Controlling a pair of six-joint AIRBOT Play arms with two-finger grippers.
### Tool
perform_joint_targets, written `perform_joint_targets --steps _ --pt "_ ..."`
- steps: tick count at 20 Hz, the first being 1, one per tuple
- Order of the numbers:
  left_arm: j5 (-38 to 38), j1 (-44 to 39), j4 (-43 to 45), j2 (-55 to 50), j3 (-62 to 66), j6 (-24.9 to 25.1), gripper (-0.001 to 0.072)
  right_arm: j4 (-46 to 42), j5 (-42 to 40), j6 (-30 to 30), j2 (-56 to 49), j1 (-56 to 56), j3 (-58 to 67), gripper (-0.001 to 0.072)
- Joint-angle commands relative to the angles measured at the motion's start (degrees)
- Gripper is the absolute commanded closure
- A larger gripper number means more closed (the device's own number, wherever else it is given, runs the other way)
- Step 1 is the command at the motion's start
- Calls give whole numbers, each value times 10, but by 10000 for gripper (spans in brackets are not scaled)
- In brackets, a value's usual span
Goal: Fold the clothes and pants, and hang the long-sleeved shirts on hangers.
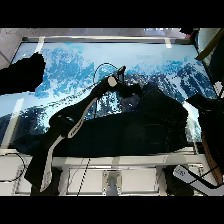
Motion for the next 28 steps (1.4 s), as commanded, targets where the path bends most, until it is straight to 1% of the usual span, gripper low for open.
perform_joint_targets --steps 1,3,5,7,8,9,10,11,13,14,16,17,19,21,22,23,24,25,26,28 --pt "55 -25 -22 -27 5 -10 30 2 2 -11 -1 1 1 161" --pt "107 -35 -42 -34 5 -10 32 7 9 -13 -1 1 1 161" --pt "152 -38 -84 -43 5 -10 50 10 19 -16 -1 1 1 162" --pt "176 -38 -134 -54 5 -10 109 12 26 -17 -1 0 1 162" --pt "176 -38 -147 -58 5 -10 211 12 27 -17 -1 0 1 162" --pt "176 -38 -145 -60 5 -5 512 12 28 -17 -1 1 1 162" --pt "178 -39 -146 -61 5 26 687 12 28 -17 -1 0 1 162" --pt "181 -40 -146 -61 5 50 687 12 29 -17 -1 0 1 162" --pt "177 -32 -148 -53 5 50 687 11 30 -17 -1 0 1 163" --pt "163 -23 -145 -41 5 60 687 11 30 -17 -1 0 1 162" --pt "110 2 -135 -2 5 117 688 11 33 -17 -1 0 1 163" --pt "81 15 -106 23 5 130 688 10 36 -17 -1 0 1 163" --pt "19 42 9 82 5 128 689 10 51 -17 -1 0 1 163" --pt "-71 66 163 146 5 102 689 12 87 -17 -1 0 1 164" --pt "-129 76 246 179 5 89 688 12 105 -17 0 1 1 165" --pt "-200 84 340 212 5 79 688 12 120 -17 0 1 1 186" --pt "-274 86 435 245 4 73 687 17 131 -17 0 1 1 262" --pt "-336 87 528 277 4 65 688 28 142 -17 0 1 1 268" --pt "-379 87 602 305 4 65 688 44 151 -17 0 2 1 268" --pt "-441 90 717 357 4 65 687 62 154 -17 5 19 1 268"
